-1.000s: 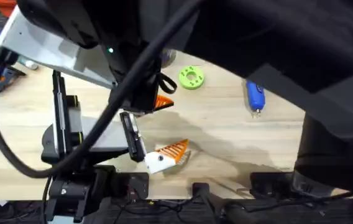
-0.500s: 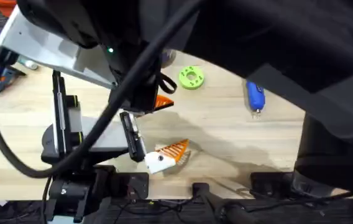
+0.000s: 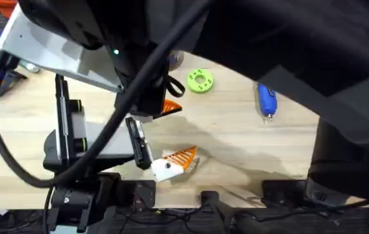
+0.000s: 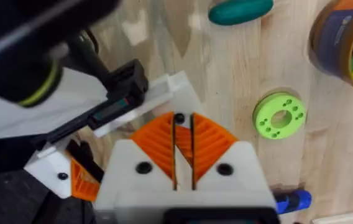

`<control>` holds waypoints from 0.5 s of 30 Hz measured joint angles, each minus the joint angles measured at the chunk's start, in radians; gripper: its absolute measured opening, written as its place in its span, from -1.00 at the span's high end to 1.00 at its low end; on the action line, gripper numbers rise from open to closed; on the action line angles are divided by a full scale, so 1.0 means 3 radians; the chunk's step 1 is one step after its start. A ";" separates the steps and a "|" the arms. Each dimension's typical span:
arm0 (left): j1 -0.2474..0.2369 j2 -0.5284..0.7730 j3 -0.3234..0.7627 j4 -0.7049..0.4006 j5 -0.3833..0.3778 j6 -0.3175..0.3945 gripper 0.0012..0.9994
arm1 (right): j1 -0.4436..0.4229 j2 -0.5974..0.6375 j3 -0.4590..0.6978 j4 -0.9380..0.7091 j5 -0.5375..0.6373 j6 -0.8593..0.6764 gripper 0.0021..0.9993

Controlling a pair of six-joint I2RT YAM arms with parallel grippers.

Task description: Pick up the gripper from the table and insert it into the empty holder that is missing its gripper. Then pick up a screw, insert it into the mounting hole, and use the screwdriver to tighten it. Finally, clean up the table by picking up the vegetable and placing it into the bucket.

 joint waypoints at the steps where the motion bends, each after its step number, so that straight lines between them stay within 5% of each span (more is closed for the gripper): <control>1: 0.0000 0.0000 0.0000 -0.0001 -0.0001 0.0000 -0.97 | 0.0000 0.0000 0.0000 -0.0001 0.0001 0.0005 0.68; 15: 0.0000 -0.0001 0.0000 -0.0001 0.0000 -0.0011 -0.97 | 0.0000 0.0000 0.0000 -0.0003 0.0015 0.0009 0.30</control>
